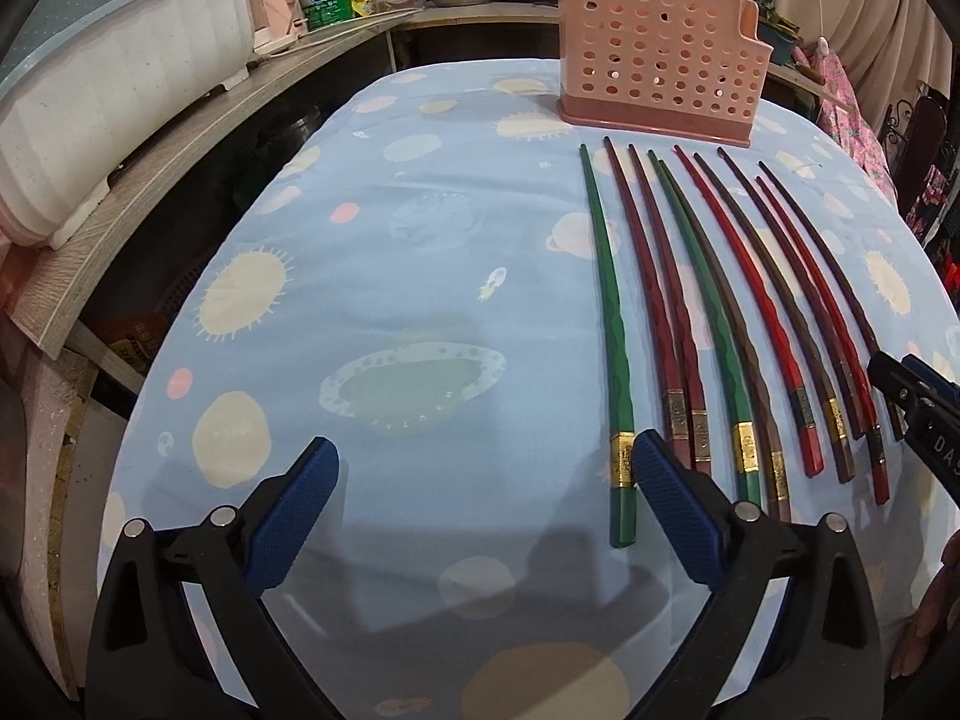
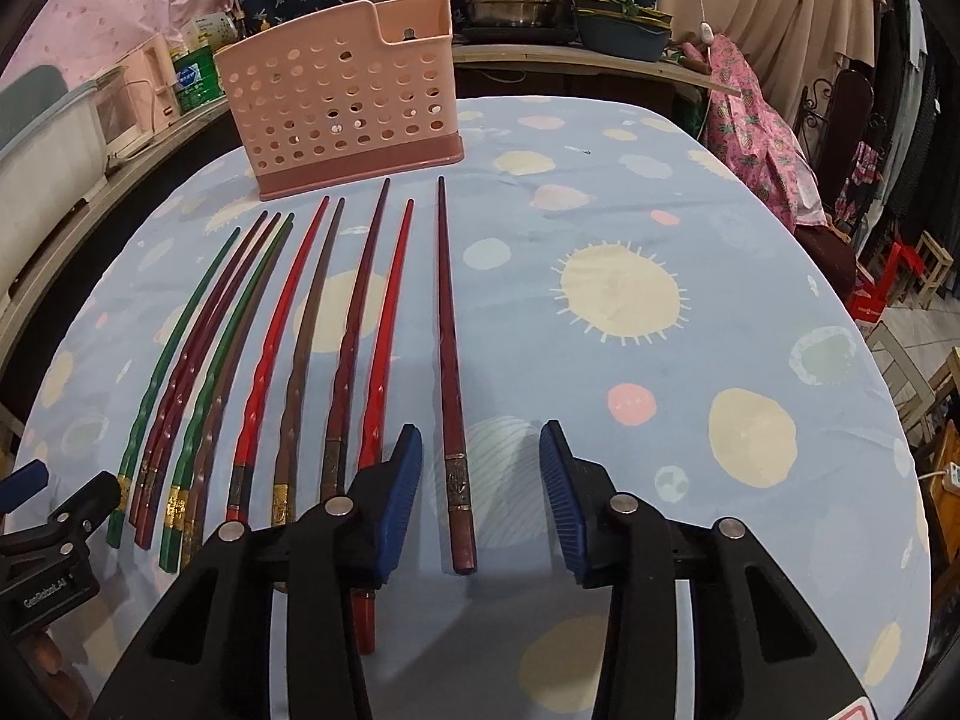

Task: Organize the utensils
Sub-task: 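Grasp a green chopstick with the left tool while the right tool grasps a dark red chopstick, then lift both held chopsticks and carry them over the pink holder, then open both tools to drop the chopsticks into the pink holder, then move both open tools back toward the chopsticks on the table, then grasp a red chopstick by its banded end with the right tool, then grasp a dark red chopstick with the left tool while the right tool holds its chopstick, then lift both held chopsticks and carry them over the pink holder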

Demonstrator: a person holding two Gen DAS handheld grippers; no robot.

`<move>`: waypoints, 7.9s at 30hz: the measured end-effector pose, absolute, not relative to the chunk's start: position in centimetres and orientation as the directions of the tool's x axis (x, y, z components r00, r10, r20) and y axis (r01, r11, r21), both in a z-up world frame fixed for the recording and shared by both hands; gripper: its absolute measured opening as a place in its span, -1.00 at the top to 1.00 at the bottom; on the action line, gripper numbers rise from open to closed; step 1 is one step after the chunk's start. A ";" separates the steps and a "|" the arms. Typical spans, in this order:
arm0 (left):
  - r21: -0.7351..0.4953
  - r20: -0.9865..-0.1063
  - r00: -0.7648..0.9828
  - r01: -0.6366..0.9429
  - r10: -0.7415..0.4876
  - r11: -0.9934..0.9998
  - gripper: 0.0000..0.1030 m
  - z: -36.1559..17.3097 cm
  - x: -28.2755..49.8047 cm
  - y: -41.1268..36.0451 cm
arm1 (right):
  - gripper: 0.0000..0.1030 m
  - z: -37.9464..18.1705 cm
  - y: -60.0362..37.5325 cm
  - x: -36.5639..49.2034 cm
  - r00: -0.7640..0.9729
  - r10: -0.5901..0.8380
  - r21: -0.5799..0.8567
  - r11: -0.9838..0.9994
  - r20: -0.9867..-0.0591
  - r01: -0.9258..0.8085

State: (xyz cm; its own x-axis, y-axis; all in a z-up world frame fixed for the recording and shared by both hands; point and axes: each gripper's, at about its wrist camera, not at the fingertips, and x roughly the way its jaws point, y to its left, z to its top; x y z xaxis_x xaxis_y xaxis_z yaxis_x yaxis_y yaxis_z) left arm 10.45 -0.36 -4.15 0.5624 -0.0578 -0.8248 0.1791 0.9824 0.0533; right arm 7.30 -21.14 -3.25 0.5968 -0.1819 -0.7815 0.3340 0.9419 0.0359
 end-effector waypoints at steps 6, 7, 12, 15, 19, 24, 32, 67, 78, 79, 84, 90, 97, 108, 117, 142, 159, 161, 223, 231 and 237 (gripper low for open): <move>0.002 -0.837 0.536 0.203 -0.109 0.979 -0.37 -4.5 10.7 -0.4 | 0.80 -3.2 -22.1 6.7 0.599 -0.174 0.054 0.938 -0.782 0.343; 0.000 -0.837 0.535 0.209 -0.114 0.978 -0.34 -4.4 10.7 -0.4 | 0.80 -3.2 -22.2 6.6 0.600 -0.170 0.057 0.939 -0.782 0.340; -0.005 -0.833 0.534 0.251 -0.143 0.968 0.52 -4.0 10.1 -1.0 | 0.87 -3.1 -22.1 6.0 0.603 -0.159 0.060 0.943 -0.782 0.326; -0.032 -0.842 0.512 0.267 -0.170 0.963 0.82 -3.8 9.9 -1.0 | 0.87 -2.4 -22.0 5.1 0.618 -0.155 0.067 0.945 -0.771 0.321; -0.064 -0.839 0.508 0.264 -0.195 0.962 0.84 -3.0 9.7 -0.5 | 0.87 -0.8 -22.3 3.8 0.645 -0.159 0.076 0.944 -0.747 0.321; -0.078 -0.812 0.544 0.259 -0.212 0.963 0.87 -0.5 9.4 0.4 | 0.87 2.2 -23.2 2.6 0.691 -0.150 0.116 0.939 -0.707 0.323; -0.116 -0.745 0.615 0.262 -0.259 0.958 0.87 6.0 11.1 1.7 | 0.87 8.5 -24.8 2.8 0.780 -0.148 0.155 0.941 -0.609 0.300; -0.183 -0.375 0.865 0.282 -0.332 0.942 0.87 25.3 31.6 -6.7 | 0.87 22.5 -27.8 26.1 0.940 -0.016 0.352 0.925 -0.342 0.144; -0.180 -0.452 0.841 0.239 -0.296 0.954 0.14 20.5 32.4 -5.1 | 0.41 18.8 -28.9 24.9 0.918 -0.045 0.338 0.922 -0.393 0.189; -0.176 -0.448 0.845 0.235 -0.291 0.956 0.05 20.5 32.1 -4.8 | 0.35 19.1 -28.8 24.1 0.923 -0.056 0.330 0.924 -0.381 0.193; -0.136 -0.439 0.856 0.236 -0.272 0.962 -0.27 20.7 28.4 -3.2 | 0.10 19.7 -28.1 19.4 0.928 -0.066 0.295 0.938 -0.367 0.184; -0.092 -0.485 0.836 0.243 -0.256 0.966 -0.42 18.8 22.8 -1.2 | 0.02 17.4 -26.6 13.8 0.898 -0.032 0.278 0.945 -0.438 0.169; -0.018 -0.563 0.802 0.229 -0.199 0.973 -0.42 13.5 17.0 0.4 | -0.01 11.0 -24.0 8.0 0.821 -0.051 0.218 0.953 -0.569 0.211; 0.037 -0.662 0.734 0.234 -0.151 0.971 -0.42 4.8 10.4 1.4 | 0.00 1.8 -20.0 2.7 0.701 -0.083 0.097 0.972 -0.708 0.214; 0.026 -0.708 0.688 0.253 -0.160 0.967 -0.42 1.0 8.0 1.2 | 0.03 -1.5 -17.3 2.1 0.662 -0.063 0.079 0.980 -0.747 0.181; -0.025 -0.760 0.618 0.279 -0.199 0.960 -0.47 -1.8 8.3 -0.5 | 0.87 -3.0 -21.2 0.9 0.620 -0.132 0.084 0.948 -0.774 0.307; 0.003 -0.785 0.598 0.265 -0.162 0.964 -0.44 -3.8 10.2 -2.2 | 0.87 -3.3 -21.6 0.8 0.635 -0.120 0.105 0.946 -0.763 0.305; 0.004 -0.785 0.598 0.267 -0.162 0.964 -0.44 -3.9 10.3 -2.3 | 0.87 -3.3 -21.6 0.8 0.635 -0.119 0.106 0.947 -0.763 0.305; -0.156 -0.544 0.781 0.265 -0.307 0.952 0.87 19.4 20.2 0.9 | 0.87 18.9 -27.9 8.8 0.898 -0.105 0.252 0.940 -0.427 0.230; -0.180 -0.398 0.854 0.287 -0.336 0.941 0.87 26.4 22.3 -1.3 | 0.87 24.8 -27.4 12.6 0.954 -0.081 0.282 0.945 -0.288 0.165; -0.217 -0.296 0.895 0.278 -0.334 0.936 0.87 29.9 25.2 -2.9 | 0.87 29.0 -27.5 16.9 0.982 -0.063 0.327 0.937 -0.180 0.120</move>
